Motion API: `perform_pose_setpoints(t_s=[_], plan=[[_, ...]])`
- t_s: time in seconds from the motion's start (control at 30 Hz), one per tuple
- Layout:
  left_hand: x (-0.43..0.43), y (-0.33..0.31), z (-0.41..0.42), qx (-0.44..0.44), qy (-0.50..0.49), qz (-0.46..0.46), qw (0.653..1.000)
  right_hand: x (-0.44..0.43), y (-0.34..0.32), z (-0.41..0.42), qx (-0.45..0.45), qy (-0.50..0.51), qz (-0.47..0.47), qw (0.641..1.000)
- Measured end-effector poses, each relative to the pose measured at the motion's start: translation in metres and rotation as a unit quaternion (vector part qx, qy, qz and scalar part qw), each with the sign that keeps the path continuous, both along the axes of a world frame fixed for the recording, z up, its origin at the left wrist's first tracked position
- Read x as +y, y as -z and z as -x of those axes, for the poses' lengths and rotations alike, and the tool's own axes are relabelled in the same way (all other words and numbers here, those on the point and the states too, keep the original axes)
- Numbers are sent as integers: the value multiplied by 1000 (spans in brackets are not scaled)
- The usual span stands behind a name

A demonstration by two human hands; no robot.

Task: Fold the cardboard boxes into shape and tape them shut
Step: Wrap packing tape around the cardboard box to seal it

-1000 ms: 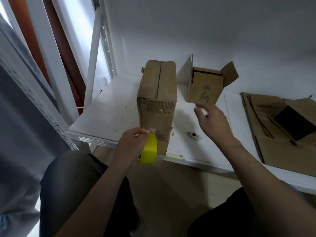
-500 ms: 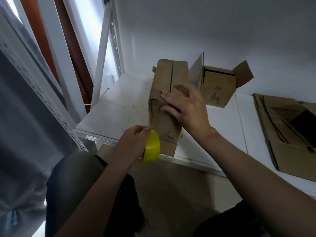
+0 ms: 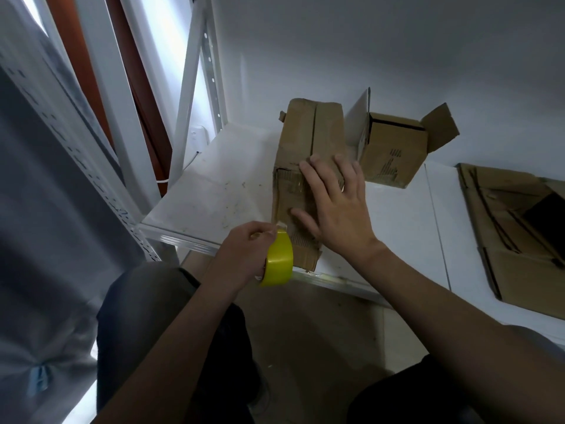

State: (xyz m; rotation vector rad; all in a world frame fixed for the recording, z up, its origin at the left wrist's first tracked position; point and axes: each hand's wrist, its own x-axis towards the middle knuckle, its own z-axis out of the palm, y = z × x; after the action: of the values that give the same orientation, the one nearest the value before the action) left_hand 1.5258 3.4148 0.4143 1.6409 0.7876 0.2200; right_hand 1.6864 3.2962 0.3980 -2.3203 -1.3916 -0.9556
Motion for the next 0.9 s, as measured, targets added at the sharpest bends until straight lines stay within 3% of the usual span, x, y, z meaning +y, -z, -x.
perform_pose_setpoints(t_s=[0.07, 0.2, 0.3, 0.37, 0.47, 0.53, 0.67, 0.8, 0.9], plan=[[0, -4, 5, -11, 6, -1, 1000, -5, -7, 8, 28, -16, -26, 999], [4, -6, 11, -28, -10, 27, 999, -20, -16, 40, 121, -91, -166, 975], [-1, -17, 11, -57, -25, 78, 995, -24, -19, 67, 248, -48, -85, 964], [-7, -26, 10, -82, -30, 105, 991, -25, -17, 76, 355, -23, -40, 934], [-12, -35, 8, -96, -8, 125, 987, -29, -18, 79, 439, -62, -87, 892], [-15, -39, 9, -107, -4, 106, 989, -32, -23, 79, 440, -88, -114, 886], [-17, -40, 6, -116, -15, -102, 988, -37, -38, 78, 401, -88, -113, 905], [-13, -47, 1, -107, -2, -157, 982, -44, -51, 75, 328, -107, -59, 937], [-5, -52, -1, -120, 6, -194, 974, -54, -62, 64, 313, -157, -23, 936]])
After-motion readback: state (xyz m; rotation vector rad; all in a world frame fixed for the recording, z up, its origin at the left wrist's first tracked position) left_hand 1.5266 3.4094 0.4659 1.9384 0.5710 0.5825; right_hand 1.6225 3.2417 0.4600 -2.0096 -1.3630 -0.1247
